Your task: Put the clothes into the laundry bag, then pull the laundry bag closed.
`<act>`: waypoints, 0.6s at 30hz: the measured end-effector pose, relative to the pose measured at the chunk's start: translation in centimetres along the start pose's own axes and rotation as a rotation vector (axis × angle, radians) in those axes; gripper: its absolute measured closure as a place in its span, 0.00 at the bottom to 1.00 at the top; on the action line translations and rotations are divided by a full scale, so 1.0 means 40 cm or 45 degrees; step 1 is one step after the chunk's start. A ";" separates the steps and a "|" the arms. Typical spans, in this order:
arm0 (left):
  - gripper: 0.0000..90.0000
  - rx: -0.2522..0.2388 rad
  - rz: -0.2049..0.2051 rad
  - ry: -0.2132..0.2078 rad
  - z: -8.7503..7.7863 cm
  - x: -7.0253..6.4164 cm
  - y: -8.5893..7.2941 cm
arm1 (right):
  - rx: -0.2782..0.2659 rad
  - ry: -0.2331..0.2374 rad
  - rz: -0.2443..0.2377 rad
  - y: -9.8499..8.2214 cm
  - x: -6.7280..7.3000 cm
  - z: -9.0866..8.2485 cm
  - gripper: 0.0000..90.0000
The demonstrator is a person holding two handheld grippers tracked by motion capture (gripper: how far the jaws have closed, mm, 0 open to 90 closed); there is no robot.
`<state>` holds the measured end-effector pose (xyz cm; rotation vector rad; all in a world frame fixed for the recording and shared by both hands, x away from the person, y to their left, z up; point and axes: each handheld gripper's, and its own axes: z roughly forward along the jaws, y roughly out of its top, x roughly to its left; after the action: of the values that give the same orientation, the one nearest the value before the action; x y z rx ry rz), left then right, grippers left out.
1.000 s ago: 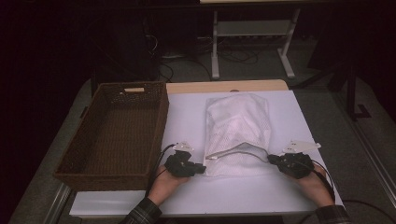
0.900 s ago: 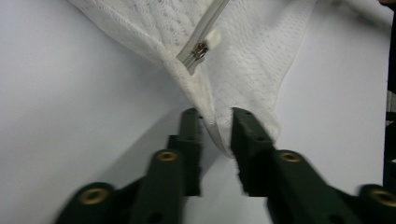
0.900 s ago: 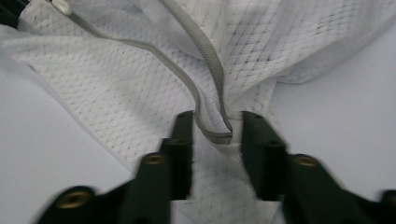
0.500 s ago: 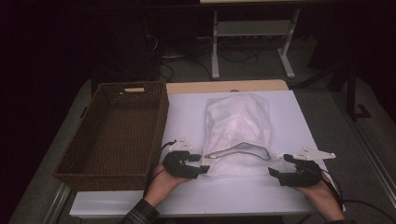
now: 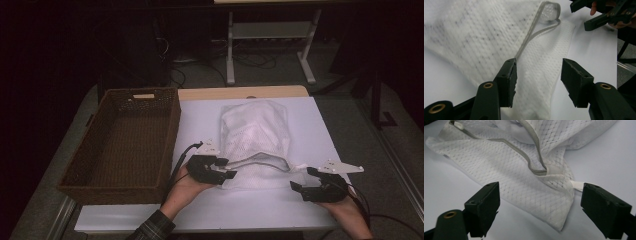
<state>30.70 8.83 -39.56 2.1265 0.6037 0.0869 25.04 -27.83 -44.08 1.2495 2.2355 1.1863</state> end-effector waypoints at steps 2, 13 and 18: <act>0.53 -0.003 0.011 0.000 0.008 -0.001 0.013 | -0.003 0.005 0.009 0.000 -0.003 -0.001 0.17; 0.56 -0.018 0.076 -0.002 0.074 0.010 0.099 | -0.014 0.008 0.028 0.001 -0.011 -0.004 0.17; 0.57 -0.019 0.101 -0.016 0.110 0.004 0.129 | -0.020 0.011 0.034 0.001 -0.013 -0.006 0.17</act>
<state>34.07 3.11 -38.15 2.1352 0.5098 0.1219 25.23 -28.37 -43.96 1.2745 2.2178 1.2186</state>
